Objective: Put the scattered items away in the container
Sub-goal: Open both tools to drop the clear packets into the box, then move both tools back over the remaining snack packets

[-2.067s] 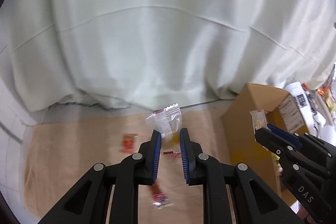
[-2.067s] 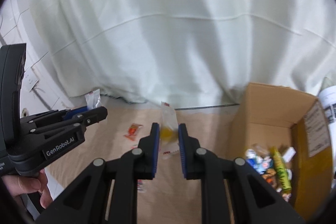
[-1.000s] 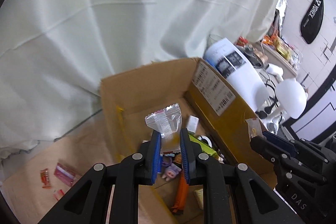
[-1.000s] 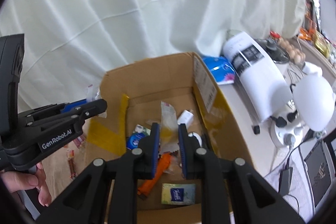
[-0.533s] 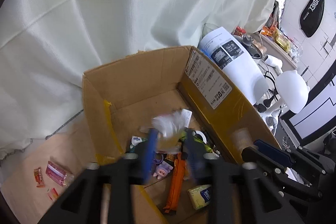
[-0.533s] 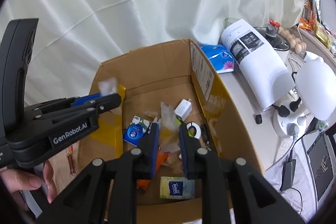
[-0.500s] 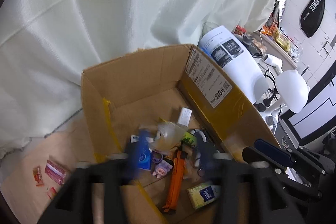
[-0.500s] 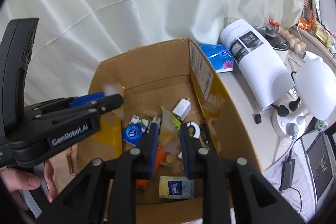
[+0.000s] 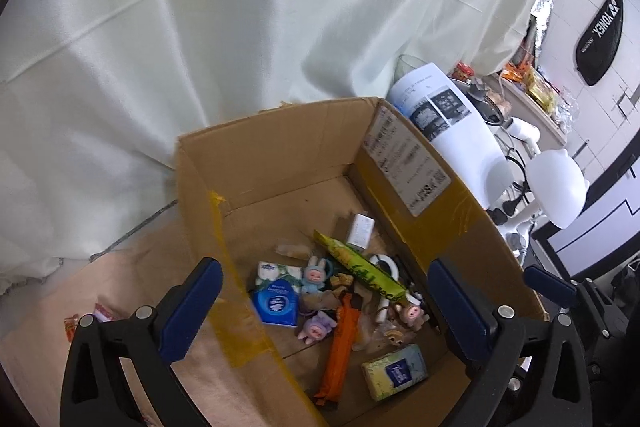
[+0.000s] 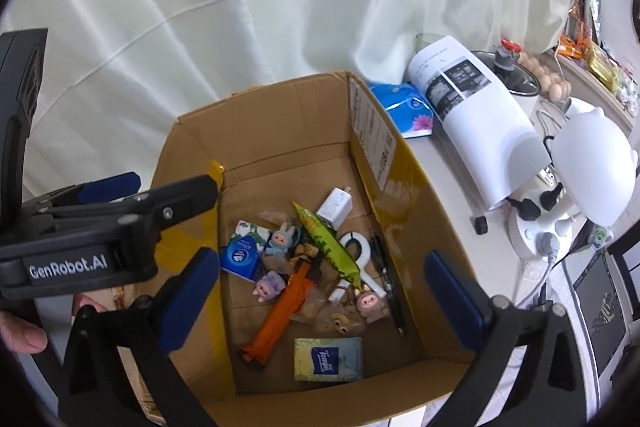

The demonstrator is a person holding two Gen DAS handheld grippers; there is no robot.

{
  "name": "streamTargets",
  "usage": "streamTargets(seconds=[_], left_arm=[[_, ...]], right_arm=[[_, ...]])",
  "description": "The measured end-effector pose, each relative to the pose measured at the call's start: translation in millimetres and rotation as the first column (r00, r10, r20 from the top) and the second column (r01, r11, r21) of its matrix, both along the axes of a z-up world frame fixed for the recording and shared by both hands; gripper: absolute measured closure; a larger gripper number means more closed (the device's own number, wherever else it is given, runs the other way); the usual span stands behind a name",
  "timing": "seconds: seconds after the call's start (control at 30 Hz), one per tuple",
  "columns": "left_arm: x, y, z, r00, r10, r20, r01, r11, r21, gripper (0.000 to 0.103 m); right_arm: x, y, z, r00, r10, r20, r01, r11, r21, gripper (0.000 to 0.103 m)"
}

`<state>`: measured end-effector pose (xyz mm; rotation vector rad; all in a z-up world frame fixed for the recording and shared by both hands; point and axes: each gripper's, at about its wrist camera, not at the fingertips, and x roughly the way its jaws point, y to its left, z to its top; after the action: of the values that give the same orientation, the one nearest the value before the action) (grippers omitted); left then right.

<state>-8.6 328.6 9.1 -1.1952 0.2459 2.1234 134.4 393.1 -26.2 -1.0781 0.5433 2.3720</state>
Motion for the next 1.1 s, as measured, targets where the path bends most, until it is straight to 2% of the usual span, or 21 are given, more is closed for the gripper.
streamTargets(seconds=[0.13,0.27,0.4,0.5,0.63,0.73,1.1], left_arm=[[-7.5,-15.1,3.9,1.000,0.025,0.018,-0.026,0.999,0.029,0.000],[-13.2,-35.9,13.0,0.997,0.076,-0.017,-0.075,0.997,0.021,0.000],[-22.4,-65.2,22.4,0.990,0.133,-0.053,-0.132,0.991,0.005,0.000],[-28.0,-93.3,31.5,0.980,0.179,-0.086,-0.177,0.984,0.035,0.000],[-36.3,-132.7,42.2,0.958,0.262,-0.113,-0.258,0.965,0.045,0.000],[-41.1,-167.5,46.3,0.929,0.338,-0.151,-0.335,0.941,0.045,0.000],[-51.9,-286.9,30.9,0.851,0.505,-0.145,-0.508,0.861,0.017,0.000]], right_arm=[[-6.3,-9.5,5.2,1.000,0.013,-0.010,-0.013,1.000,0.018,0.000],[-15.2,-21.0,13.2,0.999,0.036,-0.033,-0.035,0.999,0.020,0.000],[-31.7,-42.8,21.4,0.997,0.077,-0.024,-0.074,0.993,0.091,0.000],[-45.2,-56.8,29.2,0.994,0.103,-0.041,-0.098,0.989,0.115,0.000],[-69.2,-74.6,36.0,0.985,0.162,-0.056,-0.156,0.983,0.100,0.000],[-86.2,-93.2,41.9,0.975,0.212,-0.061,-0.204,0.972,0.120,0.000],[-141.4,-162.9,38.7,0.917,0.391,-0.073,-0.386,0.919,0.081,0.000]])
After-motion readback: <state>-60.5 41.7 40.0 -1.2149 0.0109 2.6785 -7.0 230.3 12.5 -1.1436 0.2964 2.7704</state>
